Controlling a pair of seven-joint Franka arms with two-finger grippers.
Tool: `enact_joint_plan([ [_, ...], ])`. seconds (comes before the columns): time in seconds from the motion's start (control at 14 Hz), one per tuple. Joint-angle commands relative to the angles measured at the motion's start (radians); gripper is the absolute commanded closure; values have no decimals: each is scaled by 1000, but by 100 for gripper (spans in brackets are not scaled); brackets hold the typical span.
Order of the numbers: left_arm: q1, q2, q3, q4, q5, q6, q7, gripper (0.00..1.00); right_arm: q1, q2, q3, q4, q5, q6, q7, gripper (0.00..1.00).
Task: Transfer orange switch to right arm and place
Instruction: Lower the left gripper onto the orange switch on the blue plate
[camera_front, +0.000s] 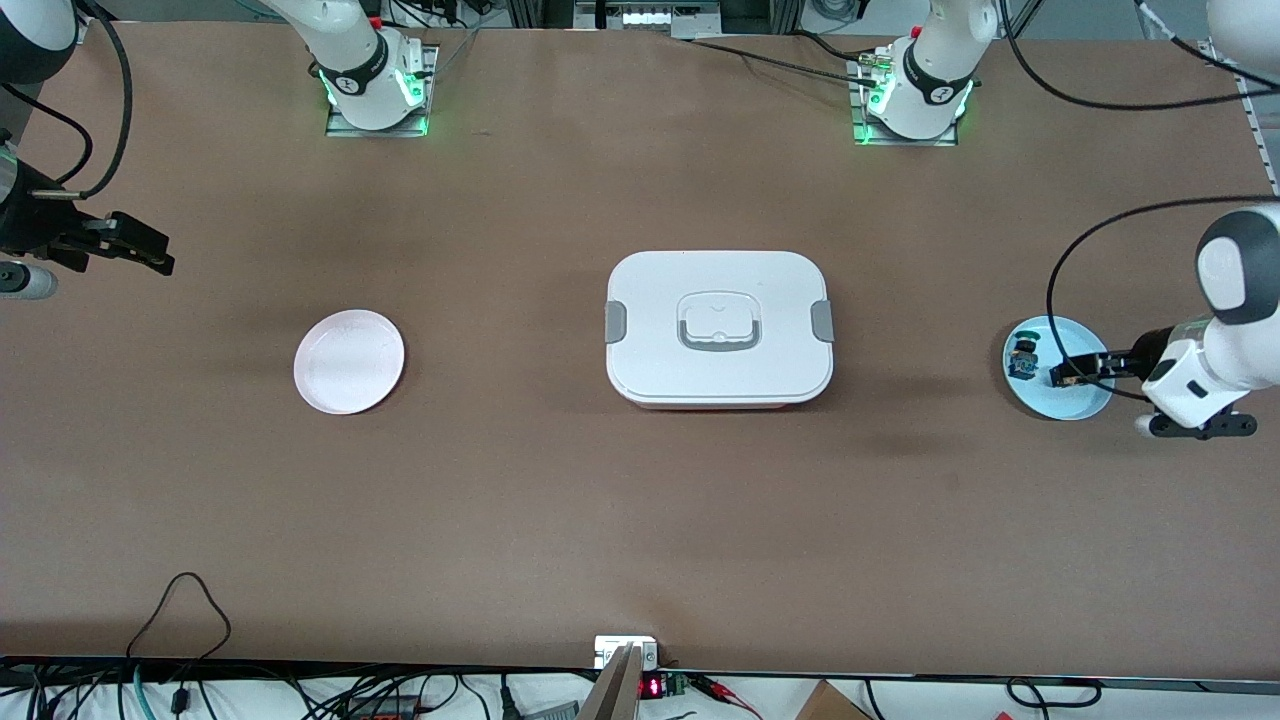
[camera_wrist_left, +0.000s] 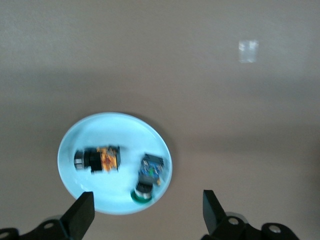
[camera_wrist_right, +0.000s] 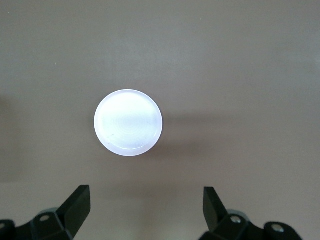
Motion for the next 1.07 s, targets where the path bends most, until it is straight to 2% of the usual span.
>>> enact_joint_plan([
  [0.0, 33, 1, -4, -75, 46, 114, 21, 5, 6, -11, -1, 0, 15, -11, 5, 0],
  [0.21, 65, -2, -4, -171, 60, 249, 23, 6, 6, -11, -1, 0, 15, -11, 5, 0],
  [0.64, 117, 1, -6, -305, 62, 413, 64, 6, 6, -11, 1, 0, 15, -11, 5, 0],
  [0.85, 137, 1, -6, -378, 62, 585, 107, 4, 6, -11, 1, 0, 15, -11, 5, 0],
  [1.0, 137, 4, -6, -382, 60, 592, 109, 4, 7, -12, 2, 1, 13, -11, 5, 0],
])
